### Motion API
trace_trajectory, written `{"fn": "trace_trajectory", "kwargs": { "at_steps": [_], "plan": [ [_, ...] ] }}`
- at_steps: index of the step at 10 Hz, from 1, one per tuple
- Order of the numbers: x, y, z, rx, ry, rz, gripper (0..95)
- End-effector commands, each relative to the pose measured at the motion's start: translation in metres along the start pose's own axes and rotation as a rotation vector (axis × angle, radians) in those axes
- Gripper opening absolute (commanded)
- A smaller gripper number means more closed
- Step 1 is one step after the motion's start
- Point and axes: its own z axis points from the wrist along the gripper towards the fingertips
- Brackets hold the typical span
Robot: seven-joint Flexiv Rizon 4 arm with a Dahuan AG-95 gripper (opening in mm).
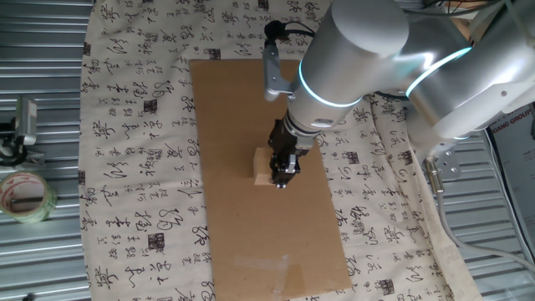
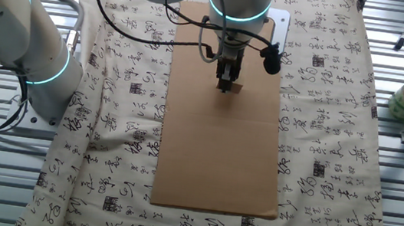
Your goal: Hold a small block with the gripper and sweep it from left to right on the table
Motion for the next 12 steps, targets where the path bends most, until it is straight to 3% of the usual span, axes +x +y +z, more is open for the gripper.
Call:
{"fn": "trace_trajectory", "kwargs": {
  "at_steps": [1,6,9,11,12],
  "plan": [
    [0.002,-0.0001,-0.0005,-0.001,0.004,-0.004,19.0],
    [0.0069,-0.0028,0.0011,0.001,0.003,-0.012,19.0],
    [0.0109,-0.0048,0.0024,-0.04,0.007,0.036,19.0],
    [0.011,-0.0049,0.0025,-0.162,0.023,0.078,19.0],
    [0.0111,-0.0048,0.0025,-0.313,0.047,0.114,19.0]
  ]
}}
